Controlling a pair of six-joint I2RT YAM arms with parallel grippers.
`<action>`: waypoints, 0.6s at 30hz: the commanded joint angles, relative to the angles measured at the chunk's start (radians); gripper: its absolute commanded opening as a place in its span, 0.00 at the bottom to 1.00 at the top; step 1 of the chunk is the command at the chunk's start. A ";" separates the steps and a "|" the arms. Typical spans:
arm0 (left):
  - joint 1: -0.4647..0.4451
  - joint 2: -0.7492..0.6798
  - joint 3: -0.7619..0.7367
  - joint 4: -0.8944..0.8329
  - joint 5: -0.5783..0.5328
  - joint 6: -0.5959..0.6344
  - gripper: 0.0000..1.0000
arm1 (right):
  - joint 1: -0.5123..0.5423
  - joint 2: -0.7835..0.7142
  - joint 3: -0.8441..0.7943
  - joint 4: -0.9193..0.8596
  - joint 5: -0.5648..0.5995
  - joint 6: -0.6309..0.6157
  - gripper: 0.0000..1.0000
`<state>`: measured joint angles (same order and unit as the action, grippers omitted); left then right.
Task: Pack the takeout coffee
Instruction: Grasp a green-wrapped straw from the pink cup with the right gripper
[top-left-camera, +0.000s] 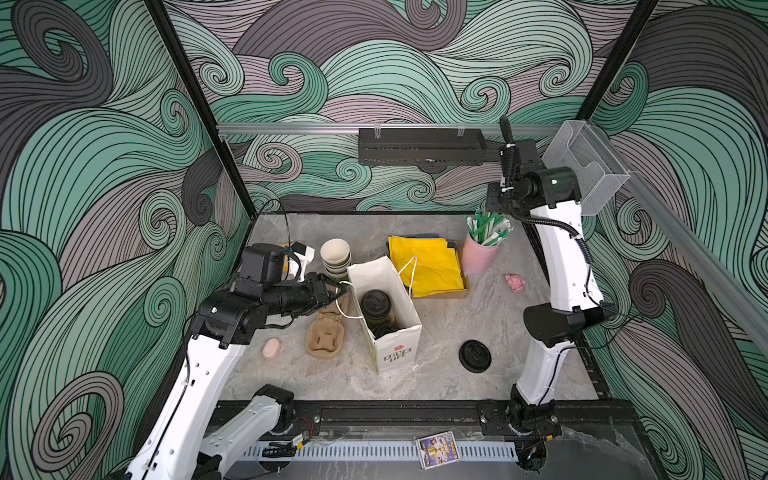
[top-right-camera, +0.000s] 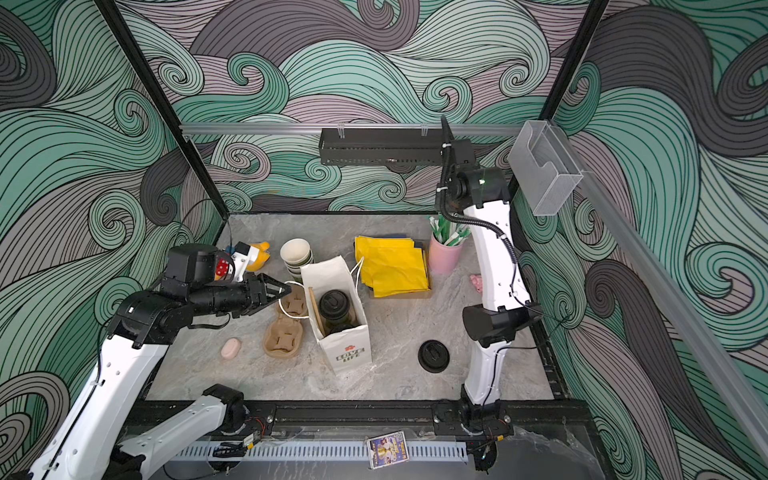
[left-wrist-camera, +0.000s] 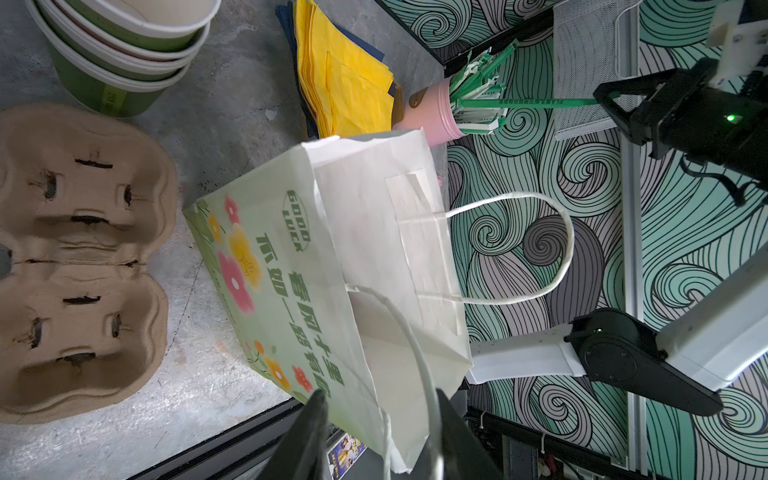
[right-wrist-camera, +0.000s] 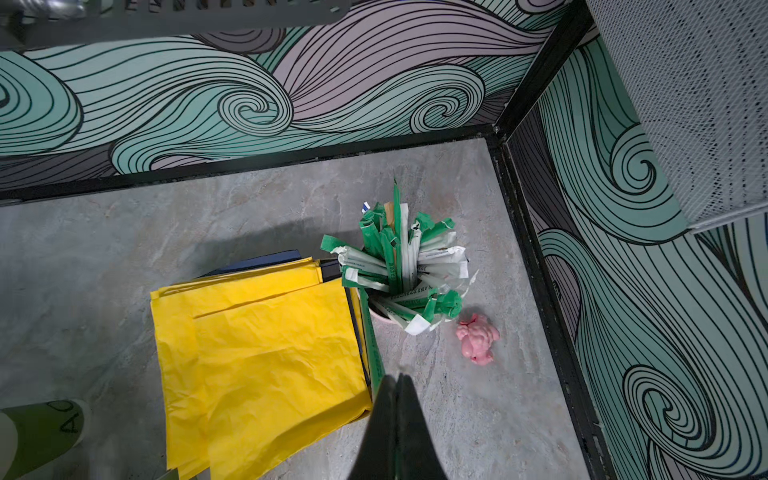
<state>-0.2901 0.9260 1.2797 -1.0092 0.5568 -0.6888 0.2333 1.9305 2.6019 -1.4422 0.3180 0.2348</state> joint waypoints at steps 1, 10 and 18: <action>0.005 0.001 0.014 0.015 0.000 0.022 0.42 | -0.006 -0.054 0.074 -0.129 -0.052 -0.015 0.00; 0.006 0.001 0.004 0.024 0.019 0.024 0.28 | 0.000 -0.351 -0.011 -0.083 -0.322 0.016 0.00; 0.004 0.003 0.007 0.017 0.034 0.038 0.18 | 0.057 -0.489 -0.134 0.091 -0.780 0.136 0.00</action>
<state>-0.2901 0.9268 1.2797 -1.0046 0.5709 -0.6758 0.2562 1.4090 2.5011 -1.4158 -0.2481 0.3176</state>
